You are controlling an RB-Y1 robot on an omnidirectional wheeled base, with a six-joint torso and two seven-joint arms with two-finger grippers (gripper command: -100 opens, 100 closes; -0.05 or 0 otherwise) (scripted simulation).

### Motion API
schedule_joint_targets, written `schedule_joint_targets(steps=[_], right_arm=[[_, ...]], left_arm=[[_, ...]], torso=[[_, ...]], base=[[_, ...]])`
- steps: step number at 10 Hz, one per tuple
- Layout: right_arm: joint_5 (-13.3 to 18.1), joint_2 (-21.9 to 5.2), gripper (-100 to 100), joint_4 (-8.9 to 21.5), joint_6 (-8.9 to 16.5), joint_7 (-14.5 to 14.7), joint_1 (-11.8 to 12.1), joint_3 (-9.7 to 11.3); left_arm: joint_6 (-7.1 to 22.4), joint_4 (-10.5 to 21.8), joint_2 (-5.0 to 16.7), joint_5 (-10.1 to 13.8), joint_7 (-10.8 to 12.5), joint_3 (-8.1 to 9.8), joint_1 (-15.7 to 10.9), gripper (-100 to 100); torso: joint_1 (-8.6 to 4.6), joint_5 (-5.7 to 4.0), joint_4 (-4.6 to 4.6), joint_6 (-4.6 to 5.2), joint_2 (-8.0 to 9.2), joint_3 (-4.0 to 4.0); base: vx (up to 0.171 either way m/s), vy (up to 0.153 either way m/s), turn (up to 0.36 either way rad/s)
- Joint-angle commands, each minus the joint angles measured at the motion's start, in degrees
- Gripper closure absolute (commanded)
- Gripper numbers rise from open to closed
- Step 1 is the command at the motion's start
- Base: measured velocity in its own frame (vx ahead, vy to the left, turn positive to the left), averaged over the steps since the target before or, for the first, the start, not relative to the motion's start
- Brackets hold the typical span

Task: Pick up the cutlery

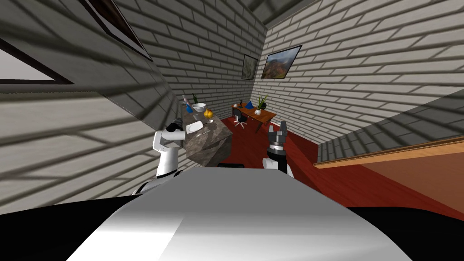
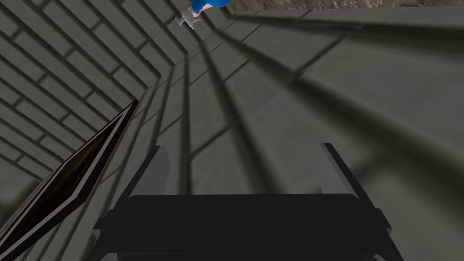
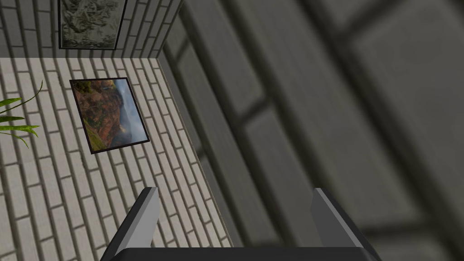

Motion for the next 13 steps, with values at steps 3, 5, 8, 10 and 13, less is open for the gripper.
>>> schedule_joint_targets(steps=[3,5,8,10,13], right_arm=[[0.0,0.0,0,0.0,0.0,0.0,0.0,0.0],[0.0,0.0,0,0.0,0.0,0.0,0.0,0.0],[0.0,0.0,0,0.0,0.0,0.0,0.0,0.0],[0.0,0.0,0,0.0,0.0,0.0,0.0,0.0],[0.0,0.0,0,0.0,0.0,0.0,0.0,0.0]], left_arm=[[4.6,1.9,0.2,-0.1,0.0,1.7,-1.6,-100],[8.4,3.5,0.3,-0.2,0.0,3.38,-3.1,-100],[12.6,5.2,0.3,-0.2,0.0,5.09,-4.5,-100],[16.0,6.8,0.2,-0.1,0.0,6.82,-5.8,-100],[20.2,8.3,0.1,-0.1,0.1,8.56,-7.1,-100]], torso=[[0.0,0.0,-0.01,0.01,-0.03,-0.02],[-0.01,-0.01,0.0,0.04,-0.02,-0.01],[0.0,0.0,-0.01,0.01,-0.05,-0.03],[-0.02,-0.01,-0.01,0.03,-0.04,-0.02],[-0.02,0.0,-0.01,0.04,-0.04,-0.02]], base=[[0.01,0.001,-0.076],[0.011,0.001,-0.11],[0.015,0.004,-0.07],[0.016,0.001,-0.104],[0.013,0.003,-0.071]])
